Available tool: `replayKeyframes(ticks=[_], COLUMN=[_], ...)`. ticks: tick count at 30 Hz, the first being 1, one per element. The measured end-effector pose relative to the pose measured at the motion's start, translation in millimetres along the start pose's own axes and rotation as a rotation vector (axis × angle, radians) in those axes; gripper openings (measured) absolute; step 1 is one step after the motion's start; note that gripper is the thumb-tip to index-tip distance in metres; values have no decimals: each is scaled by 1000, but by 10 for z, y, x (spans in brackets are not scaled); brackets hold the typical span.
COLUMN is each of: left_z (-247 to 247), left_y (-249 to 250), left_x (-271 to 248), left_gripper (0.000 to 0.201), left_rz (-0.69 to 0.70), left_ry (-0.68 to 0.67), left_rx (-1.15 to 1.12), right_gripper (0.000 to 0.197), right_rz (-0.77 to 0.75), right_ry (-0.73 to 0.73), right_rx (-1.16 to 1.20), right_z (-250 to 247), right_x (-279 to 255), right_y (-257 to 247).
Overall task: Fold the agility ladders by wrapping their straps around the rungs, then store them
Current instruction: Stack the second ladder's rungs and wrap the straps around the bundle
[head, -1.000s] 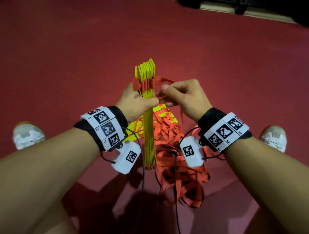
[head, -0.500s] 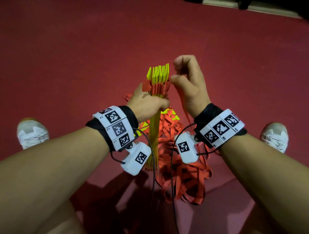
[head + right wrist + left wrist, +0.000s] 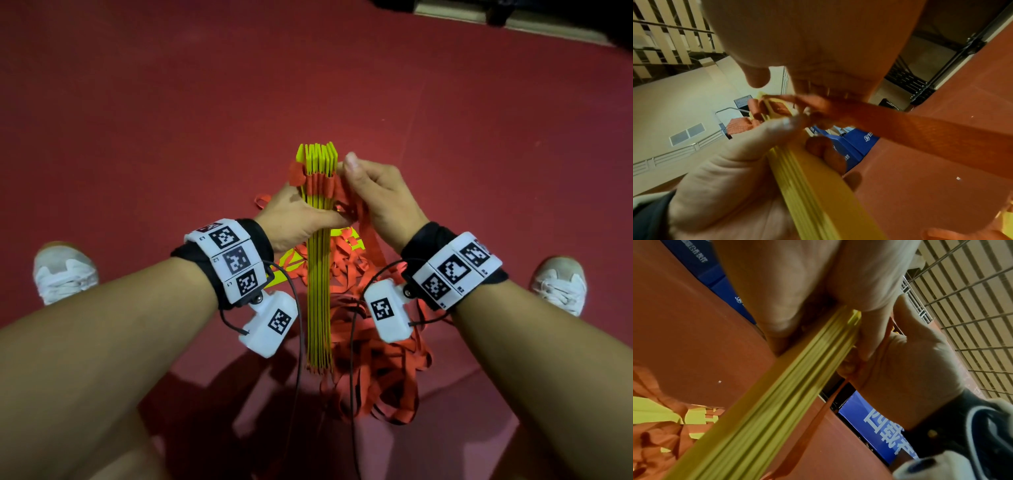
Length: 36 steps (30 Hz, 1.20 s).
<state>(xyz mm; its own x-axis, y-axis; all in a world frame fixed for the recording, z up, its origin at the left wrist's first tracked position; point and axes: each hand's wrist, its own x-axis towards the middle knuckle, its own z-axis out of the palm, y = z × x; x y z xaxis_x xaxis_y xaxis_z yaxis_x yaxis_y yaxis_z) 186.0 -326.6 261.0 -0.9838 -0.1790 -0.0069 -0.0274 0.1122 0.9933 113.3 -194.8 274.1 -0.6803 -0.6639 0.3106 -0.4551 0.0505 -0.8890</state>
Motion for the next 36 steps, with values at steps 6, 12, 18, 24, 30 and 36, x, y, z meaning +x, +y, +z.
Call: replayKeyframes(ticks=[6, 12, 18, 24, 30, 36], left_z=[-34, 4, -36, -87, -82, -10], left_y=[-84, -107, -18, -79, -161, -172], left_x=[77, 32, 27, 49, -2, -64], left_gripper=[20, 62, 24, 36, 11, 17], left_rz=[-18, -74, -32, 12, -30, -60], left_ry=[77, -19, -26, 61, 143, 68], left_rx=[-2, -66, 259, 395, 413, 236], right_gripper=[17, 11, 16, 17, 19, 19], right_rz=[-14, -103, -30, -2, 79, 92], right_ry=[-73, -41, -47, -36, 70, 147], right_rx=[28, -18, 164, 203, 198, 199], right_z=[-112, -186, -136, -113, 0, 27], right_x=[-31, -13, -45, -37, -55, -69], right_y=[66, 65, 93, 85, 139, 101])
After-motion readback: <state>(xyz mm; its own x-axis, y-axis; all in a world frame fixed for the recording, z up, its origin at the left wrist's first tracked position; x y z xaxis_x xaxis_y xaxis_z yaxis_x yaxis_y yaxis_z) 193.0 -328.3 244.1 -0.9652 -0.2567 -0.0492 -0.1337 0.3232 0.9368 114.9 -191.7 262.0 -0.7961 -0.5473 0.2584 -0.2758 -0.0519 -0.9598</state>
